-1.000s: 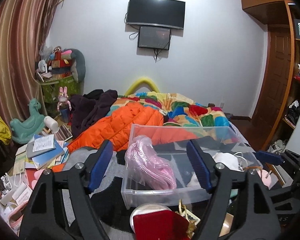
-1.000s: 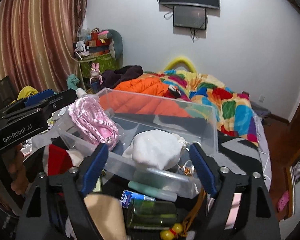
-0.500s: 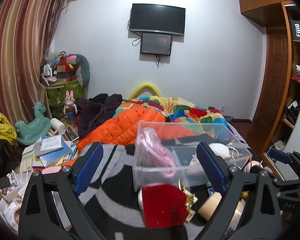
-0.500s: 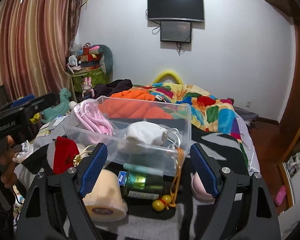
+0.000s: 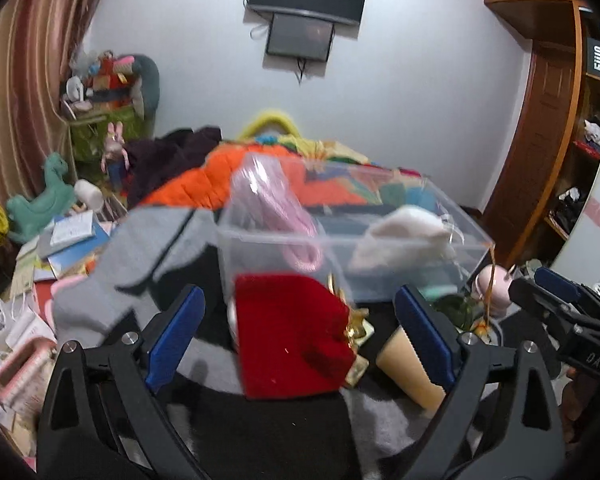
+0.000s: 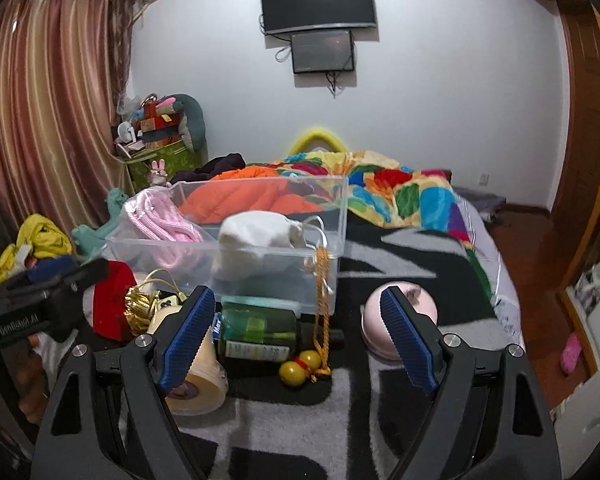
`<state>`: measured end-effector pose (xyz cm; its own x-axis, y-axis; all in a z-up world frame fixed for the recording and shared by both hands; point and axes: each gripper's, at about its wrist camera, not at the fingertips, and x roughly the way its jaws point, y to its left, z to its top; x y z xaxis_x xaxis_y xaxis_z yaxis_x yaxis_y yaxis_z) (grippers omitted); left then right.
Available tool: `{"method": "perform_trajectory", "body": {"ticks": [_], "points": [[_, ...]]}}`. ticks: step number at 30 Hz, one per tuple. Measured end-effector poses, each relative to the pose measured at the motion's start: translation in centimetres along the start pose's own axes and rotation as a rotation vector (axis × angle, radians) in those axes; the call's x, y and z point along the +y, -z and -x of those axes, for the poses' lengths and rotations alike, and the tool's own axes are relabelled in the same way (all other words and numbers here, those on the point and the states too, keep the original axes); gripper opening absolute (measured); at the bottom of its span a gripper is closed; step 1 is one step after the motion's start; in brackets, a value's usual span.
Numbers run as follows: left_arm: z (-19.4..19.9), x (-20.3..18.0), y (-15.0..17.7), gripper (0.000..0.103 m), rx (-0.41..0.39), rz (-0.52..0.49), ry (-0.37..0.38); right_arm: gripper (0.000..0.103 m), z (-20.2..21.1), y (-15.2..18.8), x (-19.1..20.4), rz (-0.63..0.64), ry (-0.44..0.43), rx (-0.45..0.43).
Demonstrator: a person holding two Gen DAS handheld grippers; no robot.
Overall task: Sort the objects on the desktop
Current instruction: 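Withdraw both tools from the box toward the remaining items, then grasp the red velvet pouch with the left tool while the right tool grasps the yellow bead toy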
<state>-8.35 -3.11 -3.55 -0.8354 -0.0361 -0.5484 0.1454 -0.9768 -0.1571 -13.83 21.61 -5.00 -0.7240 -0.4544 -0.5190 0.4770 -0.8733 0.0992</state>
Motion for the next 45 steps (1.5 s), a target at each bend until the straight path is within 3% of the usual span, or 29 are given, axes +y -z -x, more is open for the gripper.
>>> {"method": "perform_trajectory", "body": {"ticks": [5, 9, 14, 23, 27, 33, 38, 45], "points": [[-1.0, -0.5, 0.8, 0.097, 0.013, -0.012, -0.029, 0.083, -1.0, 1.1, -1.6, -0.021, 0.024, 0.034], [-2.1, -0.1, 1.3, 0.097, 0.048, 0.007, -0.027, 0.083, -2.2, 1.9, -2.9, -0.064, -0.028, 0.089], [-3.1, -0.1, 1.6, 0.097, 0.066, 0.015, -0.042, 0.083, -2.6, 2.8, -3.5, -0.017, -0.116, 0.129], [-4.7, 0.3, 1.9, 0.097, 0.168, 0.036, 0.003, 0.081, -3.3, 3.9, -2.7, 0.015, -0.146, 0.144], [-4.9, 1.1, 2.0, 0.097, 0.181, 0.082, 0.020, 0.066, -3.8, 4.2, -1.9, 0.033, -0.137, 0.144], [-4.4, 0.7, 2.2, 0.096, 0.147, 0.078, -0.021, 0.047, -4.3, 4.3, -2.1, 0.016, -0.119, 0.142], [-4.5, 1.5, 2.0, 0.072, 0.146, 0.110, -0.009, 0.030, -4.1, 4.1, -2.8, -0.001, -0.144, 0.140], [-4.1, 1.7, 2.2, 0.065, 0.114, 0.121, -0.041, 0.028, -2.9, 3.7, -2.8, 0.024, -0.143, 0.098]]}}
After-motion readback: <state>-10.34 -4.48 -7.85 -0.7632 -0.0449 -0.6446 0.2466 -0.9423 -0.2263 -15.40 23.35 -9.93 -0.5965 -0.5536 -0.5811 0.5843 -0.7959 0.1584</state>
